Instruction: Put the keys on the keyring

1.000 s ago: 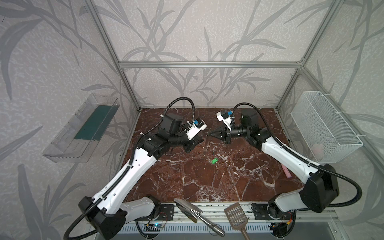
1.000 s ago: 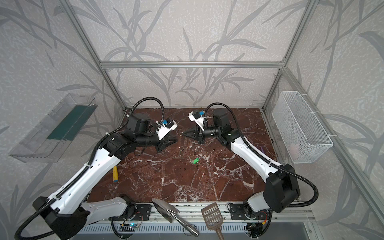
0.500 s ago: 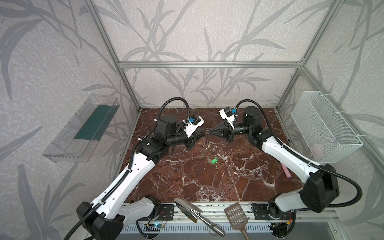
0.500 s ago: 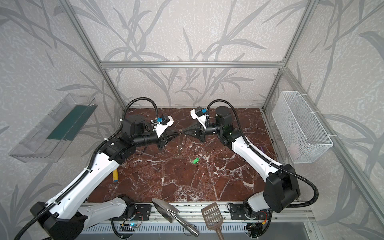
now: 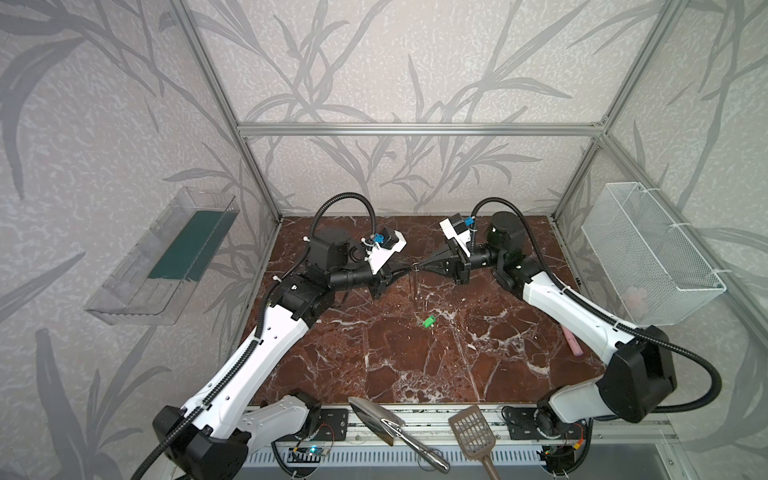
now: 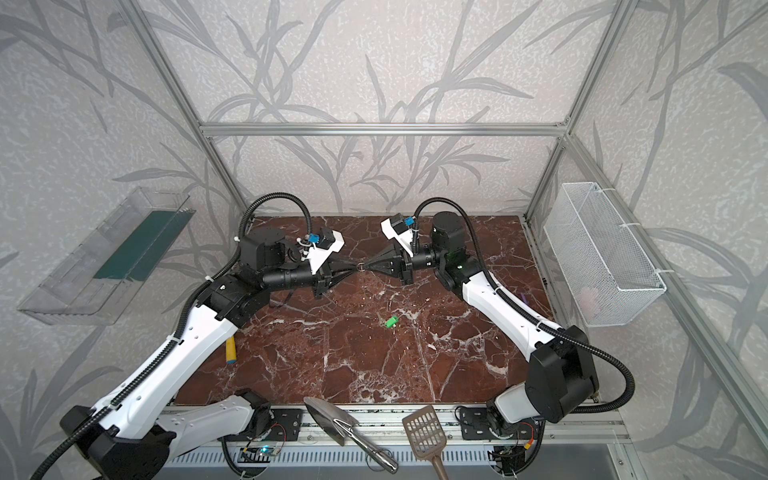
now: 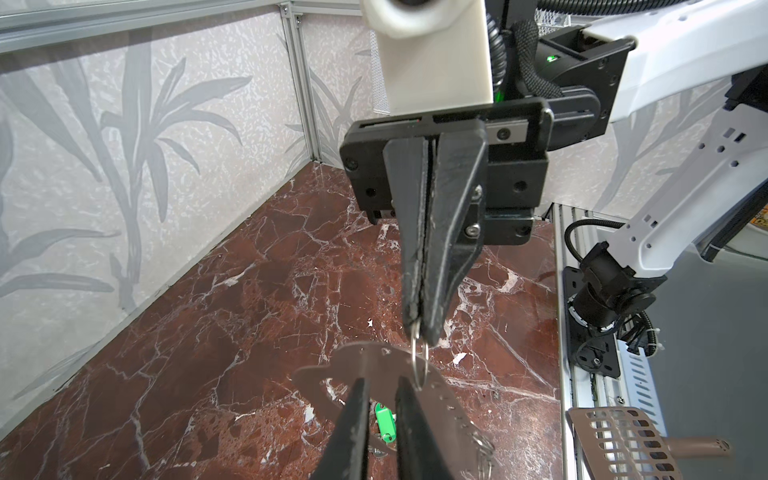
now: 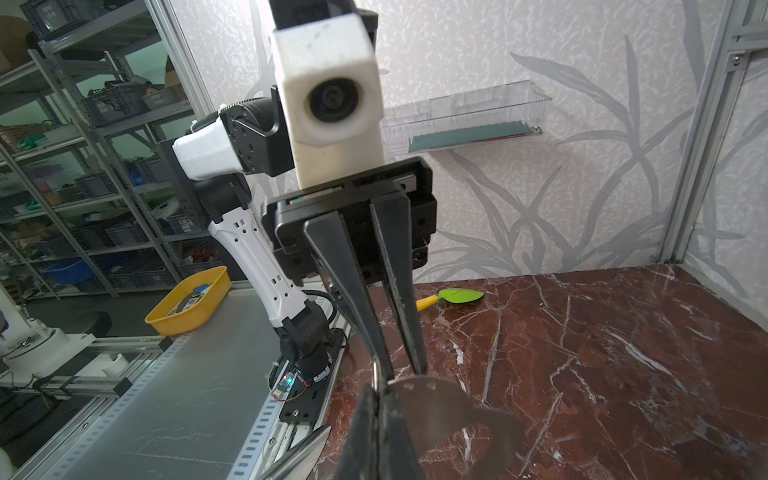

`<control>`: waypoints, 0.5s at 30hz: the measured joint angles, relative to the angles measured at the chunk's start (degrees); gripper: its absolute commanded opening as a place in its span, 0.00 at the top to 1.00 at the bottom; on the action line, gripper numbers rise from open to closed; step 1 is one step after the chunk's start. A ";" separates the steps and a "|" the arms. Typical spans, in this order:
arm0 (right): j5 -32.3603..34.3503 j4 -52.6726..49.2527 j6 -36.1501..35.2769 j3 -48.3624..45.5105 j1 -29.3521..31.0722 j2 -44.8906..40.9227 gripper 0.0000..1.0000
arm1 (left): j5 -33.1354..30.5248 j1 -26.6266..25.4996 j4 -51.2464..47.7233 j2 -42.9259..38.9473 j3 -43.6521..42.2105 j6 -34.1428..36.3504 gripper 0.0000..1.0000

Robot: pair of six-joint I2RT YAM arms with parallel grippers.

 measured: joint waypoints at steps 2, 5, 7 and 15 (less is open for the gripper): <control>-0.09 0.35 0.26 0.00 0.00 0.11 1.00 | 0.28 0.00 -0.11 0.00 0.00 0.02 0.84; 0.00 1.01 0.68 0.00 -0.07 0.15 1.00 | 0.44 0.00 -0.92 -0.02 0.00 0.17 0.84; 0.42 1.42 0.98 0.00 -0.17 0.17 1.00 | 0.76 -0.02 -1.22 -0.11 0.00 0.20 0.84; 0.68 1.77 1.75 0.00 -0.35 1.03 1.00 | 1.75 -0.02 -0.59 -1.62 0.00 0.11 0.80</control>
